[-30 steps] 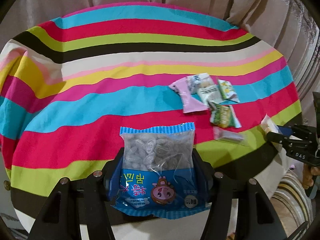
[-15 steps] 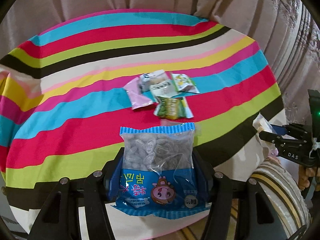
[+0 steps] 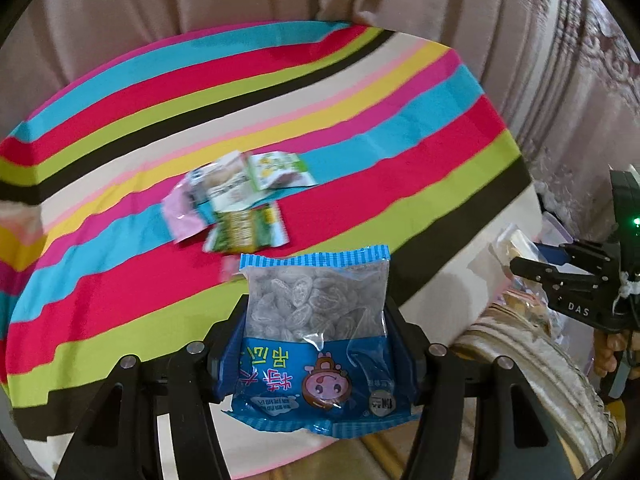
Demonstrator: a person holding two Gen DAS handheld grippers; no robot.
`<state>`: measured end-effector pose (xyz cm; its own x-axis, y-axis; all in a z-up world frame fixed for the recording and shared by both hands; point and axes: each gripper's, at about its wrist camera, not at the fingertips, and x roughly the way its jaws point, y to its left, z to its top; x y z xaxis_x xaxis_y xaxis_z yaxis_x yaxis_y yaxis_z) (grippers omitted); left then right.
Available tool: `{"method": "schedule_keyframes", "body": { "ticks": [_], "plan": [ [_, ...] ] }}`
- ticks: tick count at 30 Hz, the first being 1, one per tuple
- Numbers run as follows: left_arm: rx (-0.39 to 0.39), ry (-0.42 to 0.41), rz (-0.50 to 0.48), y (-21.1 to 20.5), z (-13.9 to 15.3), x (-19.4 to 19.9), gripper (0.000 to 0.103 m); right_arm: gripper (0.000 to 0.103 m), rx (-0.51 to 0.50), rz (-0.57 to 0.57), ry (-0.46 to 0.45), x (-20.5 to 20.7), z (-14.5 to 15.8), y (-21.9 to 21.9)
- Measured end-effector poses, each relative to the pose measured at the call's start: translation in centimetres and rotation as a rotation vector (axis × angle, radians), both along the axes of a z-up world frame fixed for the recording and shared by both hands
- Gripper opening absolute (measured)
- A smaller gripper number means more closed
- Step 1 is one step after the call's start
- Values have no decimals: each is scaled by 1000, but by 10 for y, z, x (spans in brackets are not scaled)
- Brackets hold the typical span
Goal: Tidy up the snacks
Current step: 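Carry both packets over the white box and open both tools to drop them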
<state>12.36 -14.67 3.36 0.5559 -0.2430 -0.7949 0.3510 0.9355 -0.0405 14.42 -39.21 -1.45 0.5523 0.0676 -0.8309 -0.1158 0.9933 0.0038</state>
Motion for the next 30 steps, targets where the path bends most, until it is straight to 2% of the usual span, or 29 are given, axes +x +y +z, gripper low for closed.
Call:
{"method": "schedule_keyframes", "body": {
  "ticks": [17, 30],
  "plan": [
    [66, -4, -278, -126, 2, -11, 62, 39, -17, -244, -8, -41, -1, -110],
    [105, 27, -509, -208, 0, -47, 62, 39, -39, -432, -6, -79, -4, -189]
  ]
}}
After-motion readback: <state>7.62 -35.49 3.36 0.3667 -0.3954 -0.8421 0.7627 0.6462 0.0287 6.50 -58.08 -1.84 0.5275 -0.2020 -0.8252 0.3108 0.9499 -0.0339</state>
